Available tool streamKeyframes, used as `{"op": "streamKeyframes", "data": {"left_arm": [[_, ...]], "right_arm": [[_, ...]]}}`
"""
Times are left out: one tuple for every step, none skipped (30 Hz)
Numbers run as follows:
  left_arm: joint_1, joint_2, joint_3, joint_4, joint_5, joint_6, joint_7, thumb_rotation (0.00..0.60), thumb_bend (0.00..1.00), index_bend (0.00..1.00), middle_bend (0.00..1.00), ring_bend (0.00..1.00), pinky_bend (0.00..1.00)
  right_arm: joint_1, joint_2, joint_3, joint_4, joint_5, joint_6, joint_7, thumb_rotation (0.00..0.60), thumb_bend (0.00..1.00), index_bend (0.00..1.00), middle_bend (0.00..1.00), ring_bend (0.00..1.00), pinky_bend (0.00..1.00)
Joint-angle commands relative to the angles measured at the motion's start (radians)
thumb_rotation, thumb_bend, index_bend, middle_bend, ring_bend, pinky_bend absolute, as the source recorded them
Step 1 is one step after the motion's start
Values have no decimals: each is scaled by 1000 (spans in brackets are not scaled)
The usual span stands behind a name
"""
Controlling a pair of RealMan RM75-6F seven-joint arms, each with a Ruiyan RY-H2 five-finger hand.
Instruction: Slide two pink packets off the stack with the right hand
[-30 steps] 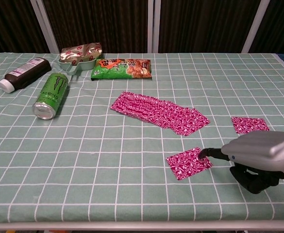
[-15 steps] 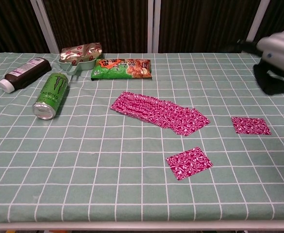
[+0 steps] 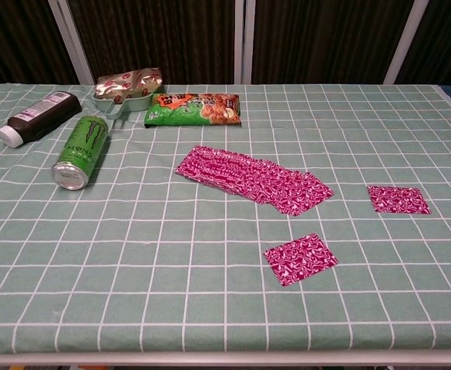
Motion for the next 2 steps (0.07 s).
{"op": "streamKeyframes", "data": {"left_arm": [[-1, -9, 1, 1, 0, -1, 9, 600, 144, 79, 46, 0, 212], [-2, -12, 1, 0, 0, -2, 12, 600, 144, 79, 46, 0, 212]], "right_arm": [[-56, 51, 0, 33, -5, -58, 73, 600, 100, 0, 0, 0, 0], [-62, 54, 1, 36, -5, -65, 80, 600, 106, 0, 0, 0, 0]]}}
